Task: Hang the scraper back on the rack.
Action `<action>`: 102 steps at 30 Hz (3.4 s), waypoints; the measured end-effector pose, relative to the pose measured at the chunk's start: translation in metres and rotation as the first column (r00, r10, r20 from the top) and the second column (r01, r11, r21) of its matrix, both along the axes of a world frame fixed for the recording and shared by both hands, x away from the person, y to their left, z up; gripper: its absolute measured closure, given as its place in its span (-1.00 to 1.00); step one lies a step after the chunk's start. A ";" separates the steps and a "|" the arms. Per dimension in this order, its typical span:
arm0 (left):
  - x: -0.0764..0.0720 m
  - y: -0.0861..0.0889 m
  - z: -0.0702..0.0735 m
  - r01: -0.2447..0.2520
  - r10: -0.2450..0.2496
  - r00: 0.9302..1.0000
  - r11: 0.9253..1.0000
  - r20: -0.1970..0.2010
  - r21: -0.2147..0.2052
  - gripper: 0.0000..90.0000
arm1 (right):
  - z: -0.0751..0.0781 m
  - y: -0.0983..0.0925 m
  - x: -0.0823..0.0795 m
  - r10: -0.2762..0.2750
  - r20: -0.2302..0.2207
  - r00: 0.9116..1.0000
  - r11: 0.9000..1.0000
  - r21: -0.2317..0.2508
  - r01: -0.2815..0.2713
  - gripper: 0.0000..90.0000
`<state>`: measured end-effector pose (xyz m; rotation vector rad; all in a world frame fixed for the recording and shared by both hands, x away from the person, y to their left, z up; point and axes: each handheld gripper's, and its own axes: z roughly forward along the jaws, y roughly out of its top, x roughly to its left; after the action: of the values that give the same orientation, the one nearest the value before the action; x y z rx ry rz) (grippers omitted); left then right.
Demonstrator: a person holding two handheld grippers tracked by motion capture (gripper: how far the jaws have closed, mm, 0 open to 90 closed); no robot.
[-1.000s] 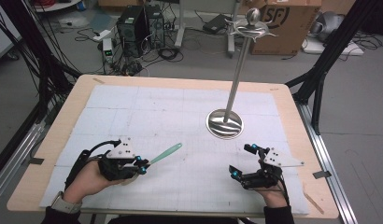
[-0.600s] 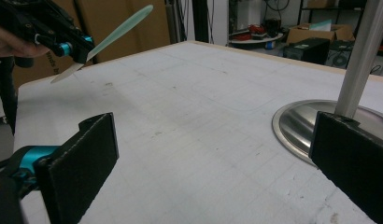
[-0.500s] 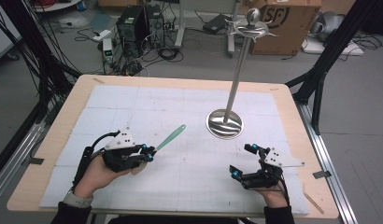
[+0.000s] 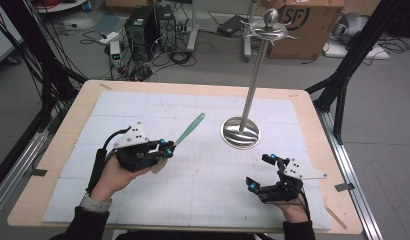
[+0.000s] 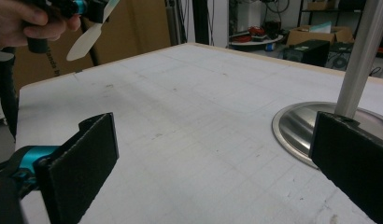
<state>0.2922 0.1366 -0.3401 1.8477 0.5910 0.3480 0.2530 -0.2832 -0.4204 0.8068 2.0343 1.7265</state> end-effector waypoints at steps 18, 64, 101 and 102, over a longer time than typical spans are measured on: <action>0.026 -0.011 0.027 -0.007 0.009 0.998 0.999 0.054 -0.032 0.79 | 0.001 -0.002 -0.001 -0.001 -0.003 1.000 1.000 0.016 0.001 -1.00; 0.079 -0.059 0.115 0.096 -0.075 0.985 0.986 0.155 -0.135 0.79 | 0.003 -0.004 -0.002 0.004 0.004 1.000 1.000 0.017 -0.004 -1.00; 0.096 -0.077 0.119 0.083 -0.056 0.984 0.984 0.168 -0.160 0.79 | 0.004 -0.008 -0.003 -0.001 0.011 1.000 1.000 0.028 0.001 -1.00; 0.097 -0.077 0.118 0.080 -0.053 0.985 0.984 0.164 -0.162 0.79 | 0.004 -0.008 -0.003 0.000 0.011 1.000 1.000 0.029 -0.001 -0.99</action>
<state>0.3890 0.0593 -0.2219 1.6560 0.4346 0.3851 0.2495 -0.2910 -0.4162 0.8045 2.0067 1.7609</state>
